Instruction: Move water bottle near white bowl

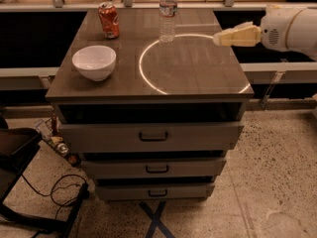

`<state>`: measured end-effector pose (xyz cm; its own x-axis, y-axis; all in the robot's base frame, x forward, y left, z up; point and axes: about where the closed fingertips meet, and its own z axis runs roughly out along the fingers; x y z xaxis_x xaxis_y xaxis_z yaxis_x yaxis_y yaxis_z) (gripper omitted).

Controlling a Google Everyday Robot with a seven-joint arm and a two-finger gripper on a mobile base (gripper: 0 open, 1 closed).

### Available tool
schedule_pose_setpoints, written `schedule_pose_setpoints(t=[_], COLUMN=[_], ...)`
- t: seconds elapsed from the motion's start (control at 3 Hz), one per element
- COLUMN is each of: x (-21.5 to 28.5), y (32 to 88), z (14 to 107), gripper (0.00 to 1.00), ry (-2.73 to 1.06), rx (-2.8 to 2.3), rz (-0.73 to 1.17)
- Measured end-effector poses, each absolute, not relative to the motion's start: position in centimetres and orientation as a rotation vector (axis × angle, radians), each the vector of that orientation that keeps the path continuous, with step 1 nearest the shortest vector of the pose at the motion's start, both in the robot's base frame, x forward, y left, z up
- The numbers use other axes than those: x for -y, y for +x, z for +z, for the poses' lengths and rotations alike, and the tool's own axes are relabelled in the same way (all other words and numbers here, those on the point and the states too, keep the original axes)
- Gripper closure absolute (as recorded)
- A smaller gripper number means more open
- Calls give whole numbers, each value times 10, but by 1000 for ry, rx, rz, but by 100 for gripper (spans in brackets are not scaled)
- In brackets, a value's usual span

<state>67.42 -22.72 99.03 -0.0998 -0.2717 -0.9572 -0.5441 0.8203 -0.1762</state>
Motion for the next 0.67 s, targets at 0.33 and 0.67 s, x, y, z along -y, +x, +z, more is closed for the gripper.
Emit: schedule_pose_setpoints(t=[0.33,0.67], x=[201,168], y=[713,753], z=[987,994], gripper=[0,0], ry=[-639,-695], rx=[-1596,-1520], rz=[336,395])
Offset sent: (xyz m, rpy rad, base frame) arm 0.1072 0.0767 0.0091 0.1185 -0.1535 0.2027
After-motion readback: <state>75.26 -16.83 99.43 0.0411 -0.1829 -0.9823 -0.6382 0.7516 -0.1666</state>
